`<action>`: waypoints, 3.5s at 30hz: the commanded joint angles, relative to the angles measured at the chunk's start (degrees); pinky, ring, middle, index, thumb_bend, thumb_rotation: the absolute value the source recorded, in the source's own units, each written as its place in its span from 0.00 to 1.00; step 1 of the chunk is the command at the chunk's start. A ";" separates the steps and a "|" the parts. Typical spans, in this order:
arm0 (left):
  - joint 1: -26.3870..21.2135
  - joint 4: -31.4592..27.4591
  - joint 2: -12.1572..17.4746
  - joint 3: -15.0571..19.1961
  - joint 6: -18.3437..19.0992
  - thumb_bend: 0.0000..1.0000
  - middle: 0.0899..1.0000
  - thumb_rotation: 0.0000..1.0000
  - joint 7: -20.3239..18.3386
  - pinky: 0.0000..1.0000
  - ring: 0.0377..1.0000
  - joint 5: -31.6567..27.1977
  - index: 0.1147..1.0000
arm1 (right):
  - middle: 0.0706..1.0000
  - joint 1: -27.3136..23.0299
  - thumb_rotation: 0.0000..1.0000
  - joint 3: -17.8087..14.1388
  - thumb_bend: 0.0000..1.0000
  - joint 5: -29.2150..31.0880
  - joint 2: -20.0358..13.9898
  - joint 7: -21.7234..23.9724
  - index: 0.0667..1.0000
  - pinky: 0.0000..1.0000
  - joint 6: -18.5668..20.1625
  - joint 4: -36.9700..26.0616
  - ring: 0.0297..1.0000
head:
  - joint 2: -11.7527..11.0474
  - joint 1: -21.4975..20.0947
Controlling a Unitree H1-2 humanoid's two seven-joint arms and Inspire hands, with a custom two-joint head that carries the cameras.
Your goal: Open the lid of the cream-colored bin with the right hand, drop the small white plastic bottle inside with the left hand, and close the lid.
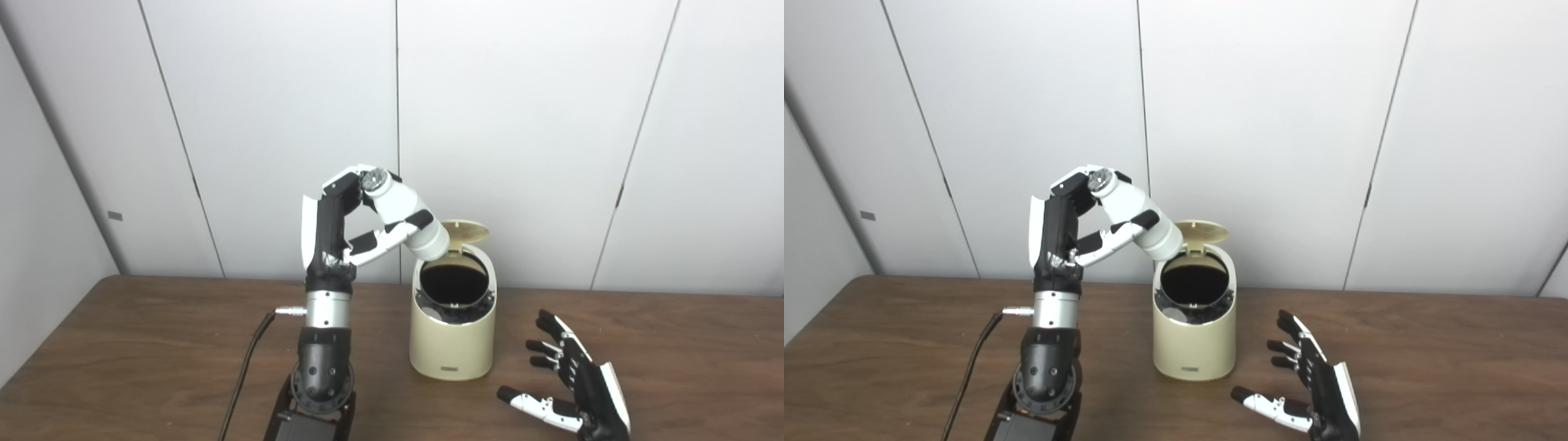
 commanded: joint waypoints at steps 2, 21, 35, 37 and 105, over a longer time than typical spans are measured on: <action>-2.80 -1.23 -0.99 -0.39 -0.44 0.51 0.44 0.00 -0.27 0.36 0.43 -0.55 0.42 | 0.87 -1.75 0.16 0.27 0.73 -0.42 0.56 -0.80 0.86 0.65 -2.62 -2.18 0.76 | 0.03 -0.15; -2.50 7.78 -1.86 -1.48 -7.30 0.50 0.45 0.00 1.61 0.36 0.42 1.44 0.42 | 0.87 -1.46 0.22 0.51 0.75 -1.07 1.96 -1.22 0.86 0.64 -1.34 -4.52 0.76 | 0.90 -1.70; -3.65 15.43 3.24 -9.52 -10.50 0.50 0.44 0.00 10.96 0.38 0.42 2.05 0.42 | 0.87 -1.08 0.22 0.65 0.75 -1.63 2.91 -1.12 0.87 0.66 -0.29 -5.88 0.77 | 1.12 -2.23; -4.01 16.82 4.09 -11.49 -10.50 0.50 0.44 0.00 13.41 0.39 0.43 2.21 0.42 | 0.87 -0.97 0.23 0.67 0.74 -1.76 2.99 -1.15 0.87 0.66 -0.07 -6.15 0.77 | 1.23 -2.29; -5.49 22.28 13.15 -30.99 -10.50 0.65 0.73 0.12 31.00 0.54 0.67 -2.44 0.72 | 0.87 -0.73 0.24 1.24 0.74 -0.78 3.08 -0.24 0.87 0.58 0.82 -7.62 0.71 | 2.47 -1.35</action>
